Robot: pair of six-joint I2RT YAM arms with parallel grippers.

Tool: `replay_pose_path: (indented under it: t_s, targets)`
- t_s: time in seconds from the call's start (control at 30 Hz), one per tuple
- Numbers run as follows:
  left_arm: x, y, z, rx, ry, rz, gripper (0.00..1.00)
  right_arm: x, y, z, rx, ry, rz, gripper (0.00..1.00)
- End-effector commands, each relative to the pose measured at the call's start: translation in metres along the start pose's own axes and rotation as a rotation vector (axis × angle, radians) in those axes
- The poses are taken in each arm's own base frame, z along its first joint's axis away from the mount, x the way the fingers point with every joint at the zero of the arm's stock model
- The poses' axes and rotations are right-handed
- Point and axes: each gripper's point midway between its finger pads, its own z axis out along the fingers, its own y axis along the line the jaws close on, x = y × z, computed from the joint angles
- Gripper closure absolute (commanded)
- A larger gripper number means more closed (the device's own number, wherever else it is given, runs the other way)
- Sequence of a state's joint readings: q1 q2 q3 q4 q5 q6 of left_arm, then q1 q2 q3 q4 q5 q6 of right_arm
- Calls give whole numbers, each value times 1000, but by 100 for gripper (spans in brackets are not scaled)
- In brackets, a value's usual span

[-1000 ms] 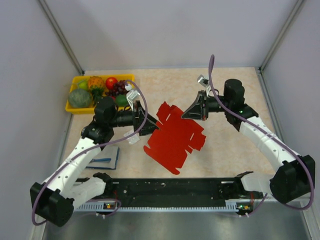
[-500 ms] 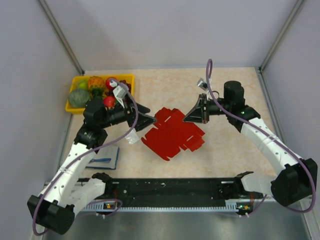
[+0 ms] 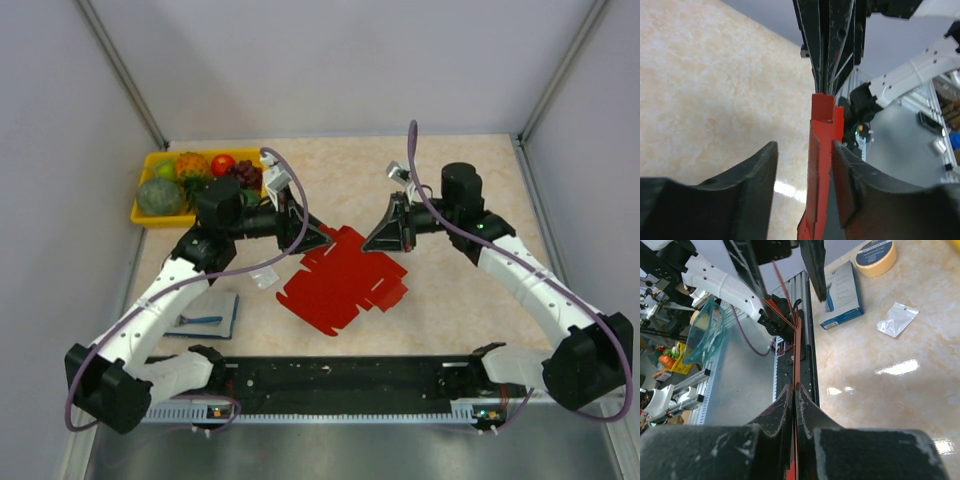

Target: Fold the paper box

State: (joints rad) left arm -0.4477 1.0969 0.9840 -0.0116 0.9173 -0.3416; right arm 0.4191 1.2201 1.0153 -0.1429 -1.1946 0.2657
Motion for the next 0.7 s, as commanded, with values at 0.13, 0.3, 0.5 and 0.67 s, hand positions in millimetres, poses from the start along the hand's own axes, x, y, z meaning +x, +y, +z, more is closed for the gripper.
replay_pose_path:
  t_s: [0.13, 0.3, 0.5, 0.67]
  targets:
    - [6, -17, 1, 109, 56, 40, 100, -12, 13, 5, -83, -6, -37, 100]
    - [-3, -38, -5, 184, 15, 102, 100, 7, 5, 8, -105, 25, -3, 66]
    - [-6, -48, -7, 231, 12, 93, 100, 12, 12, 17, -154, 42, -8, 64]
    - [-12, -38, -11, 149, -12, 11, 61, 3, 13, 19, -175, 9, -19, 100]
